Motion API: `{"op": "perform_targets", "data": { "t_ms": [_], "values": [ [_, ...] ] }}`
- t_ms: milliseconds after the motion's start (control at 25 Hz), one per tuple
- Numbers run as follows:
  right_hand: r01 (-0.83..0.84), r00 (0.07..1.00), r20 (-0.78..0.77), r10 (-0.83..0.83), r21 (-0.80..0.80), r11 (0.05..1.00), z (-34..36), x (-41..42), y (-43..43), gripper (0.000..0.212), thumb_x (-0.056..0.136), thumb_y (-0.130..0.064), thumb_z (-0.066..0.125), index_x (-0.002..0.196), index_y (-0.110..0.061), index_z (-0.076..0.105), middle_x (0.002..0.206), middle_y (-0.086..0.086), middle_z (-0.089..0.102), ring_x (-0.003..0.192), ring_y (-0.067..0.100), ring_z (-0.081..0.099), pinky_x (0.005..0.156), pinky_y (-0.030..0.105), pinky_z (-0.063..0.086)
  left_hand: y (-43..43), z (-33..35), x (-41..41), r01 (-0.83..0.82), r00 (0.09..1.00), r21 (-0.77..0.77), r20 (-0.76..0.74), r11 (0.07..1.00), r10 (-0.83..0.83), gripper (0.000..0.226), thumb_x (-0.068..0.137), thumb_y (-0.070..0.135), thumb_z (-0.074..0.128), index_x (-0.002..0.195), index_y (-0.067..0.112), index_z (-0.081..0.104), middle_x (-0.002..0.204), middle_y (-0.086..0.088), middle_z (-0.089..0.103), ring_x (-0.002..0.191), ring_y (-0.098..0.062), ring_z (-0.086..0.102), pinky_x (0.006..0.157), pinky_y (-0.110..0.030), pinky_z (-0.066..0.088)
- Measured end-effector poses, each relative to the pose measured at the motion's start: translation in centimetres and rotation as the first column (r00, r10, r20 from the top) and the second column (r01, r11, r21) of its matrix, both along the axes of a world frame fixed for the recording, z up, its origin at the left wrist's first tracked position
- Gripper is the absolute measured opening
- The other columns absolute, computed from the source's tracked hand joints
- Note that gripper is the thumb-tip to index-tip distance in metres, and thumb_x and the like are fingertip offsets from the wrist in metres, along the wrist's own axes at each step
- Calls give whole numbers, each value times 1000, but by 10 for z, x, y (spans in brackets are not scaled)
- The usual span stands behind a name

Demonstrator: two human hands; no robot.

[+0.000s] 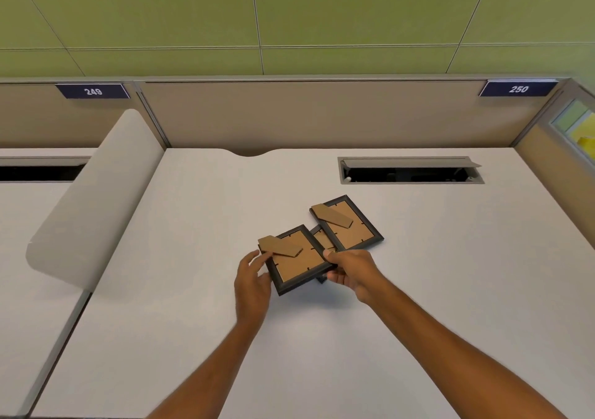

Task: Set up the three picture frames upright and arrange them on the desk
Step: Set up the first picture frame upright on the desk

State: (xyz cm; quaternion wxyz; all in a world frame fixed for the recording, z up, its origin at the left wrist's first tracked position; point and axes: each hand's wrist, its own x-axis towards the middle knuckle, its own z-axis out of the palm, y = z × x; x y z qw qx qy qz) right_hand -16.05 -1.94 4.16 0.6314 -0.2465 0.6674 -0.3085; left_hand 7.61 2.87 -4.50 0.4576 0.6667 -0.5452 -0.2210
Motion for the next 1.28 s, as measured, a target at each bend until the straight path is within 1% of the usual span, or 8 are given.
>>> {"op": "perform_targets", "data": {
  "t_ms": [200, 440, 560, 680, 840, 1000, 1160, 1280],
  "values": [
    [-12, 999, 37, 14, -59, 998, 37, -10, 4, 31, 96, -27, 81, 108, 1, 77, 86, 16, 78, 67, 20, 71, 66, 30, 67, 0, 30, -8, 31, 998, -165, 65, 986, -20, 41, 91, -17, 71, 123, 8, 79, 128, -8, 74, 118, -20, 71, 102, -30, 61],
    [-258, 923, -316, 219, -87, 962, 70, -44, 3, 48, 100, -58, 64, 100, -11, 75, 97, 6, 76, 88, 23, 74, 74, 36, 61, -10, 54, -35, 39, 999, -173, 37, 984, -33, 25, 92, -4, 77, 110, 11, 84, 104, 2, 83, 95, -14, 79, 91, -32, 65],
    [-301, 893, -389, 226, -141, 943, 75, -70, -5, 62, 97, -71, 59, 118, -13, 67, 113, 4, 71, 103, 24, 70, 82, 38, 58, -15, 58, -53, 57, 998, -122, 27, 991, -54, 24, 92, -2, 78, 108, 15, 84, 102, 7, 83, 89, -11, 76, 85, -32, 63],
    [-402, 883, -319, 345, -130, 907, 77, -101, -10, 72, 98, -78, 46, 131, -18, 71, 133, 1, 71, 117, 21, 65, 104, 45, 52, -18, 63, -82, 97, 995, -38, -14, 995, -98, 29, 91, -4, 74, 107, 19, 84, 100, 16, 81, 87, -5, 73, 81, -24, 59],
    [-493, 854, -245, 458, -103, 864, 76, -144, -7, 81, 96, -87, 30, 126, -30, 80, 126, -3, 79, 122, 19, 66, 117, 48, 43, -27, 74, -126, 191, 982, -9, -7, 982, -191, 29, 91, 4, 66, 101, 25, 83, 85, 17, 76, 81, -6, 67, 71, -20, 51],
    [-466, 880, -163, 446, -116, 877, 72, -187, -9, 89, 90, -94, 28, 127, -31, 80, 126, 1, 80, 127, 26, 68, 120, 50, 43, -40, 83, -172, 256, 966, 31, -37, 966, -254, 19, 93, 6, 73, 99, 20, 85, 82, 15, 79, 76, -4, 69, 66, -24, 53],
    [-356, 934, -82, 348, -129, 926, 68, -230, -11, 85, 95, -87, 31, 127, -26, 80, 121, 4, 83, 123, 28, 72, 116, 50, 48, -53, 82, -216, 297, 955, 60, -34, 953, -296, 16, 93, 9, 75, 97, 21, 84, 77, 18, 75, 62, 4, 59, 58, -21, 42],
    [-263, 965, -26, 262, -136, 955, 60, -255, -14, 78, 97, -83, 37, 130, -25, 78, 122, 5, 82, 123, 30, 72, 116, 53, 48, -61, 84, -244, 319, 948, 72, -22, 945, -318, 17, 93, 12, 75, 103, 22, 85, 81, 13, 78, 67, -1, 62, 58, -27, 50]
  ]
}}
